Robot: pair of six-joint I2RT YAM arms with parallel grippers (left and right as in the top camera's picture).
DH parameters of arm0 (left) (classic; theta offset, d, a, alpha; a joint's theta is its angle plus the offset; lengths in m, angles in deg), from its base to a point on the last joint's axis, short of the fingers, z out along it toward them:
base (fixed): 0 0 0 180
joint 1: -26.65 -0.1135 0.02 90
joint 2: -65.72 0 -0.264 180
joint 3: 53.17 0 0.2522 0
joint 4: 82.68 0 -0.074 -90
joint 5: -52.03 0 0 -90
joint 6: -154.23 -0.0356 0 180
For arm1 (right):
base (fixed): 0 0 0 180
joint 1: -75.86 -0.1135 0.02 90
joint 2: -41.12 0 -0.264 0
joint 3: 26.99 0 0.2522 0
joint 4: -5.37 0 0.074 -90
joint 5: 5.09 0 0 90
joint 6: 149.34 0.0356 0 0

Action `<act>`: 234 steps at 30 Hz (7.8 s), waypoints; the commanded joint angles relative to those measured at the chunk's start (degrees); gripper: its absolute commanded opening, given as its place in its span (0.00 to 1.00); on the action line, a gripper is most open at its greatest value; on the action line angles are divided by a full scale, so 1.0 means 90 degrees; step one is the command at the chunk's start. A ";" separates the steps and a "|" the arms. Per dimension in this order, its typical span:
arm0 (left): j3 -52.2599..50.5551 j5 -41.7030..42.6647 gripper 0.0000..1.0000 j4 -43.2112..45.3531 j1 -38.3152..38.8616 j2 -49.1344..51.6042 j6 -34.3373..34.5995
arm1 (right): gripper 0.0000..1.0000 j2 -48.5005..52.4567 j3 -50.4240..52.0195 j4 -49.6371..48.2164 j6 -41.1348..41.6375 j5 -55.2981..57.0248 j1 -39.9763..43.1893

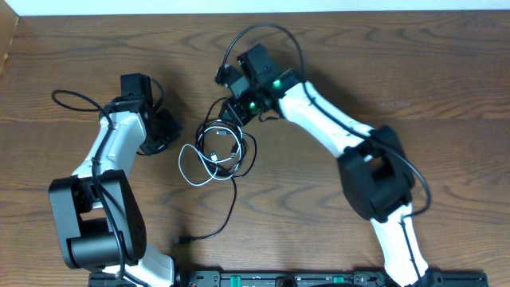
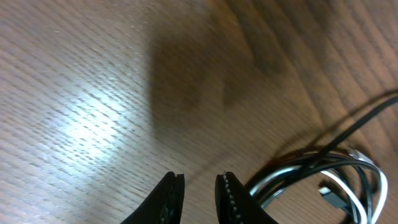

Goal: Untangle cables

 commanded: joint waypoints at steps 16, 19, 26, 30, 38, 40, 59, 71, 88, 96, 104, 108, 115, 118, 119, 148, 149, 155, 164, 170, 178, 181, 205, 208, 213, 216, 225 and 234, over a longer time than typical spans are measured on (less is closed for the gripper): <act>-0.0039 0.0199 0.23 0.0022 -0.0027 0.0015 -0.0017 | 0.23 0.0641 -0.0049 -0.0131 -0.0216 0.0036 -0.0158; -0.0039 0.0194 0.23 0.0022 -0.0027 0.0015 -0.0017 | 0.23 0.0641 -0.0049 -0.0046 -0.0216 0.0036 -0.0202; -0.0039 0.0192 0.23 0.0022 -0.0027 0.0015 -0.0017 | 0.22 0.0641 -0.0049 -0.0022 -0.0214 0.0034 -0.0243; -0.0039 0.0192 0.23 0.0022 -0.0027 0.0015 -0.0017 | 0.21 0.0641 -0.0049 0.0044 -0.0141 -0.0017 -0.0260; -0.0039 0.0192 0.23 0.0022 -0.0027 0.0015 -0.0017 | 0.23 0.0641 -0.0049 0.0279 -0.0141 -0.0527 -0.0265; -0.0039 0.0192 0.23 0.0022 -0.0027 0.0015 -0.0017 | 0.24 0.0641 -0.0049 0.0221 -0.0136 -0.0646 -0.0260; -0.0039 0.0192 0.23 0.0022 -0.0027 0.0015 -0.0017 | 0.28 0.0641 -0.0053 -0.0435 0.0474 -0.0925 -0.0219; -0.0039 0.0192 0.23 0.0022 -0.0027 0.0015 -0.0017 | 0.25 0.0697 -0.0044 0.0410 0.0401 -0.0352 -0.0423; -0.0039 0.0192 0.23 0.0022 -0.0027 0.0015 -0.0022 | 0.01 0.0697 -0.0046 0.0495 0.0566 -0.1226 -0.0345; -0.0036 0.1039 0.31 0.0226 -0.0029 0.0012 -0.0750 | 0.01 0.0423 -0.0058 0.0503 0.0622 -0.3242 0.0291; -0.0039 0.1741 0.34 0.0357 -0.0109 0.0012 -0.1120 | 0.01 -0.0906 -0.0058 0.0763 0.0495 -0.3133 0.0913; -0.0039 0.1736 0.34 0.0355 -0.0294 0.0012 -0.1117 | 0.01 -0.1766 -0.0058 0.0763 0.0493 -0.2708 0.1071; -0.0039 0.1622 0.42 0.0255 -0.0391 0.0015 -0.1105 | 0.07 -0.2594 -0.0058 0.1015 0.0500 -0.1919 0.1059; -0.0039 0.0986 0.42 0.0155 -0.0393 0.0015 -0.0697 | 0.30 -0.2535 -0.0053 0.1307 0.0495 -0.1858 0.0981; -0.0039 0.0748 0.42 0.0112 -0.0393 0.0015 -0.0542 | 0.38 -0.2482 -0.0051 0.1409 0.0495 -0.1775 0.0930; -0.0039 0.0165 0.57 -0.0221 -0.0974 0.0015 0.0083 | 0.44 0.0219 -0.0049 0.0848 0.0449 -0.0602 -0.1396; -0.0039 0.0165 0.57 -0.0221 -0.0974 0.0015 0.0083 | 0.16 0.0228 -0.0051 0.0835 0.0447 -0.0600 -0.1433; -0.0039 0.0165 0.57 -0.0221 -0.0974 0.0015 0.0083 | 0.01 -0.0134 -0.0058 0.0882 0.0571 -0.1324 -0.1239; -0.0039 0.0165 0.57 -0.0221 -0.0974 0.0015 0.0080 | 0.01 -0.1486 -0.0058 0.1222 0.0561 -0.2849 -0.0189; -0.0039 0.0165 0.57 -0.0219 -0.0974 0.0015 0.0083 | 0.01 -0.2798 -0.0058 0.1302 0.0493 -0.2594 0.0585; -0.0039 0.0172 0.57 -0.0219 -0.0974 0.0015 0.0083 | 0.01 -0.4473 -0.0058 0.0765 0.0486 -0.1642 0.1469; -0.0039 0.0270 0.61 -0.0219 -0.0971 0.0015 0.0075 | 0.01 -0.4932 -0.0058 0.0534 0.0418 -0.1557 0.1751; -0.0039 0.7242 0.86 -0.0287 0.0022 0.0012 -0.0211 | 0.01 -0.5163 -0.0058 0.0253 0.0568 -0.1226 0.1795; -0.0039 0.7235 0.86 -0.0721 0.0342 0.0012 -0.0202 | 0.01 -0.5163 -0.0058 0.0223 0.0566 -0.1224 0.1795; -0.0039 0.7087 0.86 -0.1377 0.0736 0.0012 -0.0202 | 0.01 -0.5153 -0.0058 0.0214 0.0568 -0.1224 0.1795; -0.0039 0.6020 0.86 -0.1362 0.0918 0.0012 -0.0049 | 0.01 -0.5151 -0.0058 0.0214 0.0568 -0.1175 0.1795; -0.0039 0.3478 0.86 -0.0214 0.1372 0.0015 0.1158 | 0.01 -0.5134 -0.0056 0.0306 0.0568 -0.1158 0.1792; -0.0039 0.3242 0.65 0.0865 0.1880 0.0015 0.1336 | 0.01 -0.5134 -0.0056 0.0308 0.0568 -0.1158 0.1792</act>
